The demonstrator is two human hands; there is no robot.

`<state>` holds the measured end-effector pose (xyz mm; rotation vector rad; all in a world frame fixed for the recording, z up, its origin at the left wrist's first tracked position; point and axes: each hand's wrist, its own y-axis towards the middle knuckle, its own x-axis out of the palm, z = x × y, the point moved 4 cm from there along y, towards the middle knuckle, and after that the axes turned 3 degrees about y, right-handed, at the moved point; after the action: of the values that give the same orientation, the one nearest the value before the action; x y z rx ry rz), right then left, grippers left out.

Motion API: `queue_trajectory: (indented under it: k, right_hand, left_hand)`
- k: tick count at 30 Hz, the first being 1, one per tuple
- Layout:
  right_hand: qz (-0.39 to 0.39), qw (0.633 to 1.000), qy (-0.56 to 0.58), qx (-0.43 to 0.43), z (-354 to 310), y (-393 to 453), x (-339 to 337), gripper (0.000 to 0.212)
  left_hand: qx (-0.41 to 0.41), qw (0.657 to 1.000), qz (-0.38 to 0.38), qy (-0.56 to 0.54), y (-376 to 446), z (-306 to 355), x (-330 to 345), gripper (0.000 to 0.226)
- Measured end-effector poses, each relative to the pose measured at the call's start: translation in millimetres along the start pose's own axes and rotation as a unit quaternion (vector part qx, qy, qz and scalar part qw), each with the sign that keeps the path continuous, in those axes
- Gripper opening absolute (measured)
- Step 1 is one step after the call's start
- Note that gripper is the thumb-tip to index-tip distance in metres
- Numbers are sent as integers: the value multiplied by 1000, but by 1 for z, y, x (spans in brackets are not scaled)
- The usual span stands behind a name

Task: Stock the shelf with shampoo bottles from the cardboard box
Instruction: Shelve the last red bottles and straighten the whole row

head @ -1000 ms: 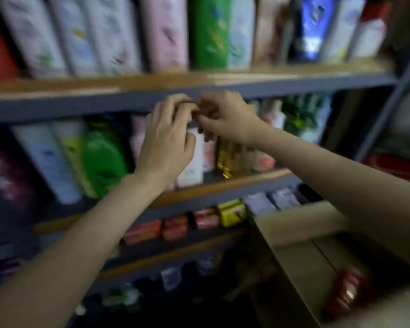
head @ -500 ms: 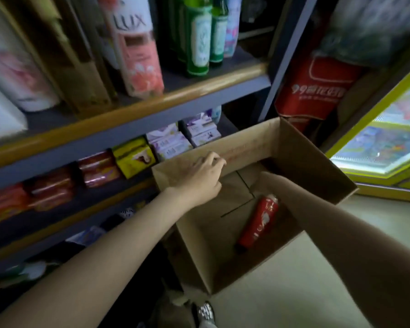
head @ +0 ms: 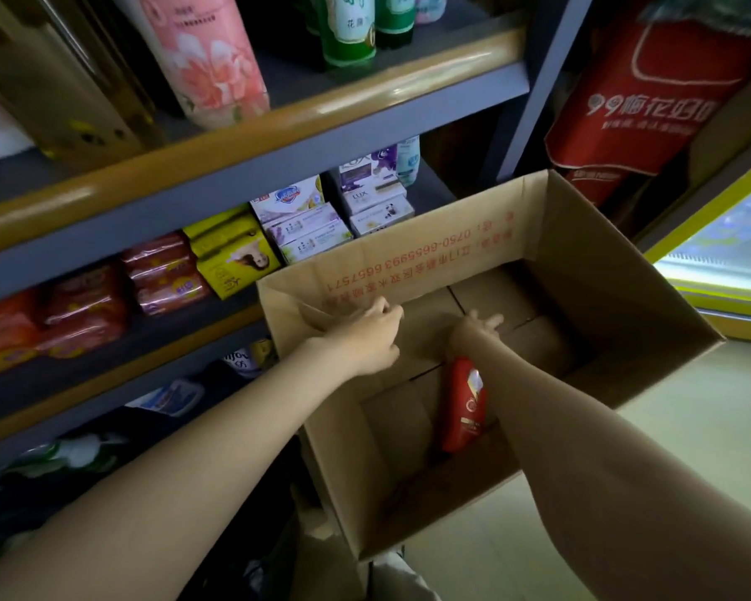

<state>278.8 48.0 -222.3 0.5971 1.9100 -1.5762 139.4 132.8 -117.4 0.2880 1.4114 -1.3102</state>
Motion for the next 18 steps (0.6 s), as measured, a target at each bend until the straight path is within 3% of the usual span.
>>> queue_trajectory:
  k: [2,5,10,15,18]
  right_hand:
    - [6,999,47,-5,-8,-6,1,92]
    - [49,992,116,-14,-7,-15,-22,75]
    - [116,972,76,-188,-45,-81,-100,52]
    - [155,926,-46,-340,-115,-210,-163,39]
    - [178,887,64,-422,-145,-300,-177,33]
  left_hand:
    - [16,1000,5,-4,-3,3,-5,43]
    - [15,999,-6,-33,-6,6,-8,50]
    - [5,997,-18,-80,-18,19,-24,73]
    - [66,952,105,-281,-70,16,-74,47]
    - [93,913,199,-344,-124,-7,-112,52]
